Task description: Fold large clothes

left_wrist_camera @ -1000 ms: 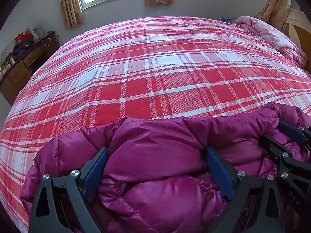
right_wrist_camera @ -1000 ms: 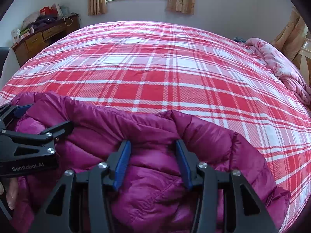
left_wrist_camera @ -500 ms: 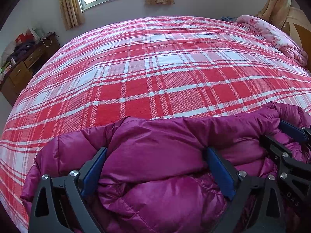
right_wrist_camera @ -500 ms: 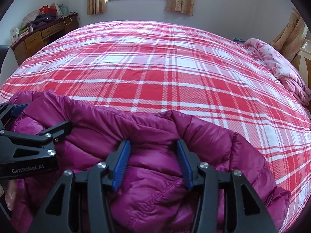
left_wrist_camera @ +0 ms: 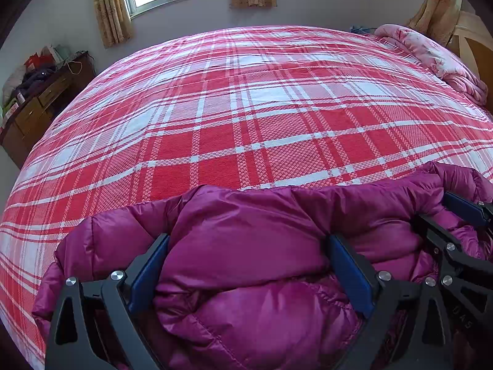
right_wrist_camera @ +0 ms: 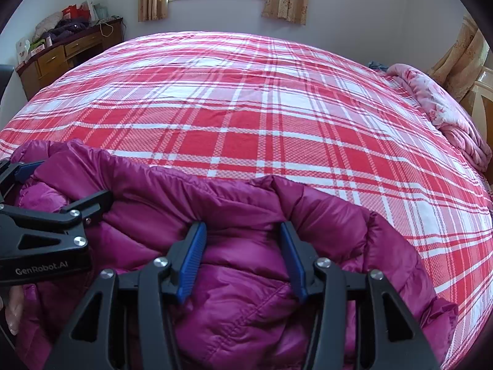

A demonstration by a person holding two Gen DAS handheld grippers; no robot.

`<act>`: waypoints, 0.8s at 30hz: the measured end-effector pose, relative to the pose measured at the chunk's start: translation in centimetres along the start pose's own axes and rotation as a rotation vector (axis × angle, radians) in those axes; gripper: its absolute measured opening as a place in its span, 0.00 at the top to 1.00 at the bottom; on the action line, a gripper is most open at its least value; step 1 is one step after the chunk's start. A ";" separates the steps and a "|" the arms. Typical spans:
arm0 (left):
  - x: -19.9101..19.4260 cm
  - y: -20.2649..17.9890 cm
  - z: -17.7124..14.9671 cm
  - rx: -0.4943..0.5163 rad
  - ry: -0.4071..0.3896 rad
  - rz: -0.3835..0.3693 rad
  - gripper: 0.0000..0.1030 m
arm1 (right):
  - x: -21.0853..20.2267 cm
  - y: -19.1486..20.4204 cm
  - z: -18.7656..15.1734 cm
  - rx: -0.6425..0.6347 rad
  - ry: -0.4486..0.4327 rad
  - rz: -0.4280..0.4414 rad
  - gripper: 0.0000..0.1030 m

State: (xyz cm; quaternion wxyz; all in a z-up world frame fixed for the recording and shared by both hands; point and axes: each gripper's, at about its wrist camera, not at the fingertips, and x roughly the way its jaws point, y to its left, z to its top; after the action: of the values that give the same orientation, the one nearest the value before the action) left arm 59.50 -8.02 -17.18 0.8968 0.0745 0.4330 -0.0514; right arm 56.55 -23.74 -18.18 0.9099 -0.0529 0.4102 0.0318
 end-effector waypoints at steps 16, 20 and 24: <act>-10.8 5.2 -1.9 -0.034 -0.118 -0.011 0.01 | -8.4 -3.0 -2.5 -0.032 -0.097 -0.062 0.20; -15.8 8.4 -9.1 -0.046 -0.108 -0.024 0.01 | -12.9 -6.0 -8.5 0.050 -0.032 0.012 0.20; -18.7 9.8 -17.6 -0.046 -0.061 -0.025 0.01 | -16.9 -7.6 -15.5 0.132 0.020 0.057 0.20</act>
State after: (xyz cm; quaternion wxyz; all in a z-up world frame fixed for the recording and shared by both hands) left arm 35.86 5.25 -12.45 0.9105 0.0469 0.4072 -0.0551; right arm 34.62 -33.41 -15.15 0.9060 0.0186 0.4219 0.0299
